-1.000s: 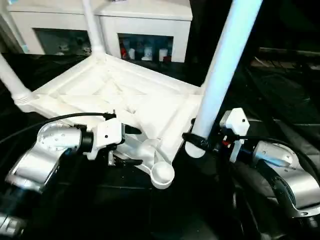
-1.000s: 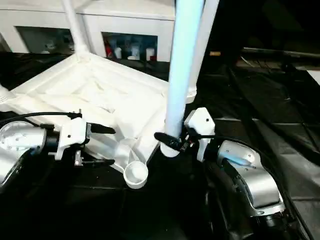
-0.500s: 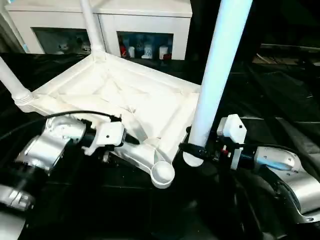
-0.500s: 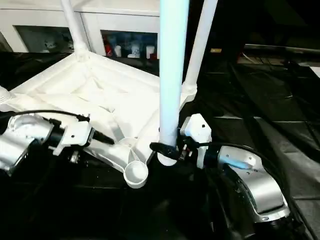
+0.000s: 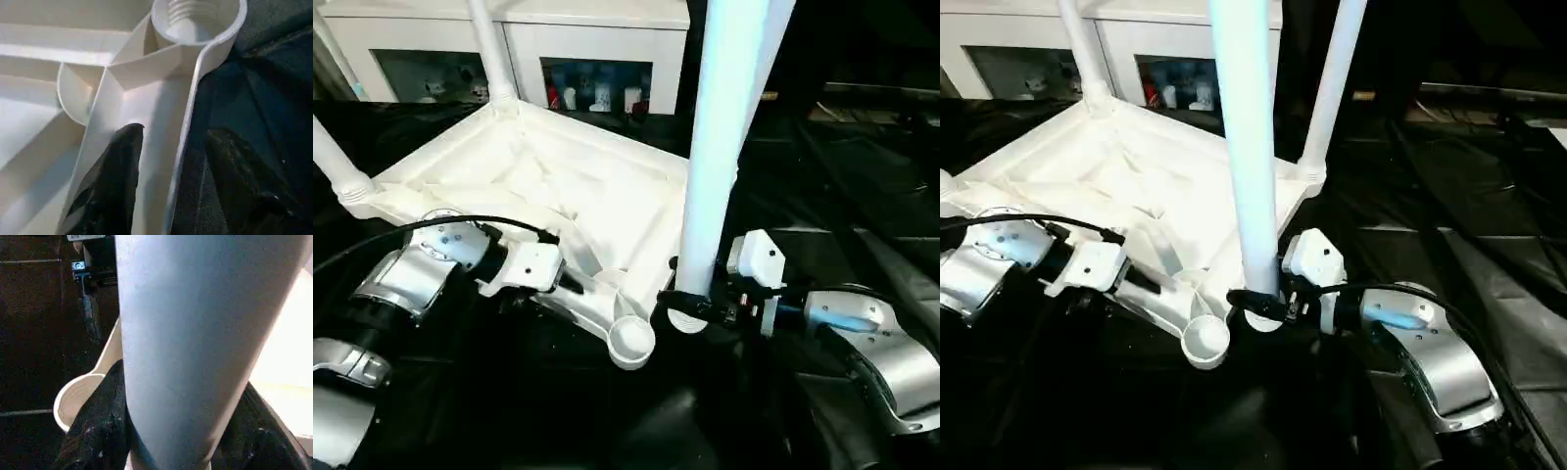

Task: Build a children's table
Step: Insert table leg to table base

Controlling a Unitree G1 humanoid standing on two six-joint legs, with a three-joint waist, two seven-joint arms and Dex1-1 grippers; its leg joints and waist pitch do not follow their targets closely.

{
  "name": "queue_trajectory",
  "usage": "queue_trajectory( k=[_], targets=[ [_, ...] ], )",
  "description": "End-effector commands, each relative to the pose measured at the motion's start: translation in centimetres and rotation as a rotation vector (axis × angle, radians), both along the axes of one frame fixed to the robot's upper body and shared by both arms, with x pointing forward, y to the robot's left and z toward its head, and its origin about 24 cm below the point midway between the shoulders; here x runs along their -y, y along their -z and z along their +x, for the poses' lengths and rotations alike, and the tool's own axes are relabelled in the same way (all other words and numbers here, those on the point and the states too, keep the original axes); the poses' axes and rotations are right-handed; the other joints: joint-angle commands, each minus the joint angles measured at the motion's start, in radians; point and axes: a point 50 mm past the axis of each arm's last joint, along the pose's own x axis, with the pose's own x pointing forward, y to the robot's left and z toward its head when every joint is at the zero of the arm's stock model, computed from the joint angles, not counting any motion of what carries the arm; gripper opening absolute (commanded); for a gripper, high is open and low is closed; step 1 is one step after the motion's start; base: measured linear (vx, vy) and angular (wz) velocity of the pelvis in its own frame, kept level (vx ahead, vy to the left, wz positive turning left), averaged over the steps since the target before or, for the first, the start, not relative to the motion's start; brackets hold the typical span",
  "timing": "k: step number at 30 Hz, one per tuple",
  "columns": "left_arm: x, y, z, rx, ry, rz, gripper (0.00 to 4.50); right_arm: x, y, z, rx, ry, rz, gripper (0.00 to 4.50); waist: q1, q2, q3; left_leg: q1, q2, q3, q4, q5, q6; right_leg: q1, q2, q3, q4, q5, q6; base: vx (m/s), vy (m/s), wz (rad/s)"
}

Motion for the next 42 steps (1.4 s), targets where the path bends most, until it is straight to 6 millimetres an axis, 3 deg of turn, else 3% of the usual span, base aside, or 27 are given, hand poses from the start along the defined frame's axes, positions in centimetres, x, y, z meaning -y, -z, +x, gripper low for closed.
queue_trajectory(
  k=[1, 12, 28, 30, 33, 34, 37, 40, 42],
  targets=[
    [0.1, -0.2, 0.1, 0.006, 0.033, 0.034, 1.99, 0.0, -0.1, -0.1, 0.012, -0.016, -0.009, 1.85, 0.004, 0.008, -0.075, 0.010, 0.083, -0.026, -0.070, -0.005, 0.064, 0.064, -0.122, 0.055, -0.048, 0.142, -0.290, 0.000, 0.000, 0.00],
    [0.1, 0.2, 0.4, -0.006, 0.064, 0.085, 1.18, -0.2, 0.3, -0.2, 0.000, -0.026, -0.014, 1.85, 0.007, 0.002, -0.073, 0.013, 0.087, -0.017, -0.072, -0.034, 0.055, 0.061, -0.122, 0.056, -0.053, 0.088, -0.290, 0.000, 0.000, 0.00],
    [-0.6, 1.1, 0.7, -0.028, 0.073, 0.166, 0.02, -0.8, -0.1, -0.1, 0.027, -0.034, -0.019, 1.85, 0.007, 0.011, -0.079, 0.011, 0.087, -0.017, -0.069, -0.022, 0.048, 0.066, -0.122, 0.055, -0.046, 0.158, -0.301, 0.000, 0.000, 0.00],
    [-0.5, 1.1, 0.7, -0.082, -0.005, 0.076, 0.00, -0.3, -0.5, 0.3, 0.039, 0.006, 0.018, 1.85, 0.006, 0.017, -0.076, 0.011, 0.088, -0.017, -0.069, -0.031, 0.043, 0.064, -0.122, 0.055, -0.047, 0.152, -0.306, 0.000, 0.000, 0.00],
    [-0.6, 1.8, 0.2, -0.171, -0.108, 0.007, 0.00, 0.3, -0.5, 1.2, 0.056, 0.130, 0.019, 1.85, 0.000, 0.016, -0.074, 0.012, 0.089, -0.016, -0.072, -0.026, 0.036, 0.065, -0.124, 0.056, -0.044, 0.165, -0.317, 0.000, 0.000, 0.00],
    [-0.7, 2.2, -0.1, -0.206, -0.169, -0.011, 0.00, 0.6, -0.6, 1.7, 0.062, 0.201, 0.025, 1.85, -0.005, 0.025, -0.072, 0.013, 0.087, -0.018, -0.073, -0.028, 0.029, 0.063, -0.123, 0.056, -0.047, 0.146, -0.324, 0.000, 0.000, 0.00],
    [-0.7, 2.7, -0.3, -0.225, -0.233, -0.044, 0.00, 0.9, -0.9, 2.1, 0.066, 0.254, 0.052, 1.85, -0.013, 0.018, -0.067, 0.009, 0.082, -0.016, -0.073, -0.050, 0.028, 0.067, -0.120, 0.058, -0.056, 0.095, -0.318, 0.000, 0.000, 0.00],
    [0.2, 4.0, -0.5, -0.224, -0.414, -0.173, 0.00, 1.9, -1.3, 3.4, 0.063, 0.415, 0.084, 1.85, -0.020, 0.019, -0.063, 0.007, 0.080, -0.016, -0.074, -0.056, 0.031, 0.066, -0.118, 0.055, -0.063, 0.044, -0.315, 0.000, 0.000, 0.00],
    [0.4, 4.4, -0.6, -0.219, -0.447, -0.184, 0.00, 2.2, -1.4, 3.7, 0.058, 0.446, 0.085, 1.85, -0.016, 0.021, -0.065, 0.010, 0.079, -0.015, -0.072, -0.056, 0.032, 0.067, -0.117, 0.059, -0.069, -0.006, -0.300, 0.000, 0.000, 0.00]
  ],
)
